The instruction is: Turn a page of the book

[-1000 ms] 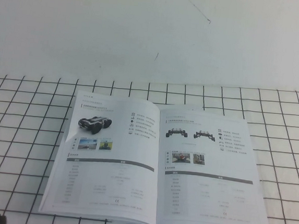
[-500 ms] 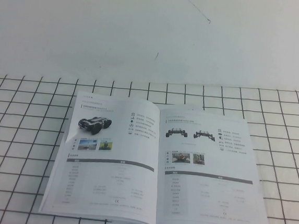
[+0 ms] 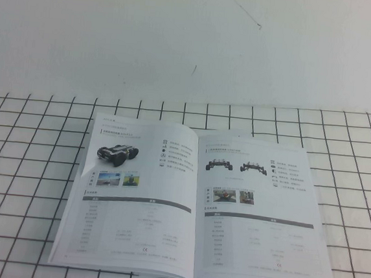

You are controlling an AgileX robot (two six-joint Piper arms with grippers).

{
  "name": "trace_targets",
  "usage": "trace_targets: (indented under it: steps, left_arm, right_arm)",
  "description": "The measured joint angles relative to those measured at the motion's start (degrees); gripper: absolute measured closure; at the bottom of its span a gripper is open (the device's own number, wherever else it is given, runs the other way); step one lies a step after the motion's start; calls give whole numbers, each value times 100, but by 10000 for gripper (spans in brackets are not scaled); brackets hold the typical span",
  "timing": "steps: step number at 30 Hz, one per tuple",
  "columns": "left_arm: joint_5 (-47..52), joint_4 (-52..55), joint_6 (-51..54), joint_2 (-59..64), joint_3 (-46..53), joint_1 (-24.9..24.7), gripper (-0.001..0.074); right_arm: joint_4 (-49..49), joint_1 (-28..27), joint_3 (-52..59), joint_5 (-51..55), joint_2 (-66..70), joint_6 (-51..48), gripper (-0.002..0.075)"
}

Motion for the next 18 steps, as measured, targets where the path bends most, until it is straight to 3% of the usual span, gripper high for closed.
trace_targets:
  steps: [9, 18]
  left_arm:
    - [0, 0, 0, 0, 0, 0, 738]
    - [0, 0, 0, 0, 0, 0, 738]
  right_arm:
    - [12, -60, 0, 24, -153, 0, 726]
    - [-61, -1462, 0, 112, -1583, -59, 726]
